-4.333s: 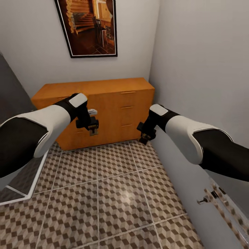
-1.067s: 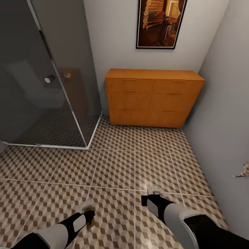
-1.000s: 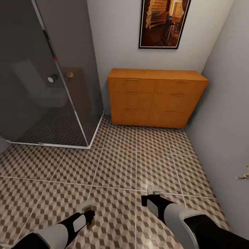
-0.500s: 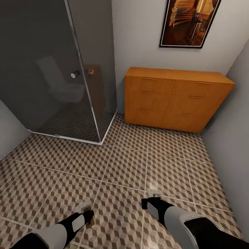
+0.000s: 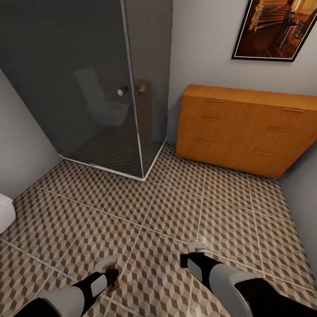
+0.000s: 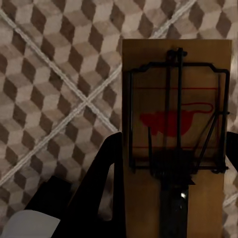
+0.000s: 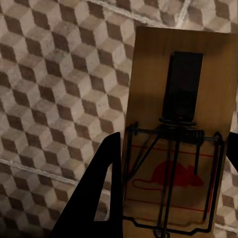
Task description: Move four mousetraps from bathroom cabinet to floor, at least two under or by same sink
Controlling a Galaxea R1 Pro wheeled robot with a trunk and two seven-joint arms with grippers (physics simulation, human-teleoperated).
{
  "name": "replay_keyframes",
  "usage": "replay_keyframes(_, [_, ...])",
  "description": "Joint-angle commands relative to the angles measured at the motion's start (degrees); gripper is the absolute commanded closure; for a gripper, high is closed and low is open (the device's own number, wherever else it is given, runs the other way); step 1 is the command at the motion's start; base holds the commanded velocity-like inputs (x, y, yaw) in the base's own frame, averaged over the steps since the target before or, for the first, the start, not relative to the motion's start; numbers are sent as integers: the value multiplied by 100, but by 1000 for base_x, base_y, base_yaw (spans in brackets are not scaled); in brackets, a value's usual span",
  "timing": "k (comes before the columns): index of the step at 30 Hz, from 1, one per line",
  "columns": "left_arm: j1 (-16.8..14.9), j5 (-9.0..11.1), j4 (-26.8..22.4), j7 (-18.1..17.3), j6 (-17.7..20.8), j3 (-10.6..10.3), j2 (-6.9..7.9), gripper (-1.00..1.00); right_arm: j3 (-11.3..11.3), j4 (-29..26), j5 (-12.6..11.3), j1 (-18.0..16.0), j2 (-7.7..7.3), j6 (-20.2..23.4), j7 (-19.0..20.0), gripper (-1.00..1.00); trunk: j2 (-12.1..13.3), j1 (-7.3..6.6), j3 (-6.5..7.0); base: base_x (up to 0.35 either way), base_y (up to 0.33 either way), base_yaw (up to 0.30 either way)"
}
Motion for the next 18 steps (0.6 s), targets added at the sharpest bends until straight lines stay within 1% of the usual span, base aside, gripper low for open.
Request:
replay_keyframes(1, [-1, 23, -2, 40, 24, -48, -1, 100, 52, 8, -72, 6, 2, 5, 5, 100, -2, 0, -7, 0, 0, 274])
replay_keyframes(18, [108, 23, -2, 38, 1, -48, -1, 100, 52, 8, -58, 33, 2, 5, 19, 100, -2, 0, -66, 0, 0, 274])
